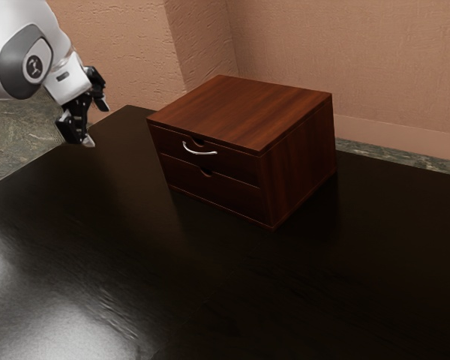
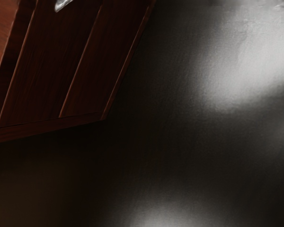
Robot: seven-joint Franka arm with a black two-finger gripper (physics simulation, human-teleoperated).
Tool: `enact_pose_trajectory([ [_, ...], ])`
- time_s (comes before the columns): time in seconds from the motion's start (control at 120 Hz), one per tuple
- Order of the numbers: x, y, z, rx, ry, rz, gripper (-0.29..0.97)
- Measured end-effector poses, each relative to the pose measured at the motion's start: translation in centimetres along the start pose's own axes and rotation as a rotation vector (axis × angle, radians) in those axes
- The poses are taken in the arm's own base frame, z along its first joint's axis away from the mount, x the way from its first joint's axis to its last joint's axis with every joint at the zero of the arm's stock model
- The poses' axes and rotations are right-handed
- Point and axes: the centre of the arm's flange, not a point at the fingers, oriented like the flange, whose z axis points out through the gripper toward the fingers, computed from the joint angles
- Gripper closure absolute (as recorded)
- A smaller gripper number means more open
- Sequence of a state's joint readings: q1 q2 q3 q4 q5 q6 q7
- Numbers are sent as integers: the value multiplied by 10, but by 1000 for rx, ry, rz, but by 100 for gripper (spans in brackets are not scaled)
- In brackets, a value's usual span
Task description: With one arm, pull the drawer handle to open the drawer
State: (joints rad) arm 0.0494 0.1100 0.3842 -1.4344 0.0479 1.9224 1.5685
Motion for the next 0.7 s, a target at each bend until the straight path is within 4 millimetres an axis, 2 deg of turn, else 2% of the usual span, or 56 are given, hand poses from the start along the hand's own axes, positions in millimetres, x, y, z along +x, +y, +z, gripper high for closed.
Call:
enact_pose_trajectory([
  [0.108, 19, -1, 1, 5, 35, 31, 0],
  [0.192, 15, -2, 8, -2, 37, 30, 0],
  [0.325, 18, -7, 4, 15, 42, 42, 0],
  [0.392, 15, -17, 18, 11, 23, 41, 0],
  [0.475, 22, -28, 30, 14, 8, 56, 0],
  [0.7, 26, -36, 38, 38, 42, 91, 0],
])
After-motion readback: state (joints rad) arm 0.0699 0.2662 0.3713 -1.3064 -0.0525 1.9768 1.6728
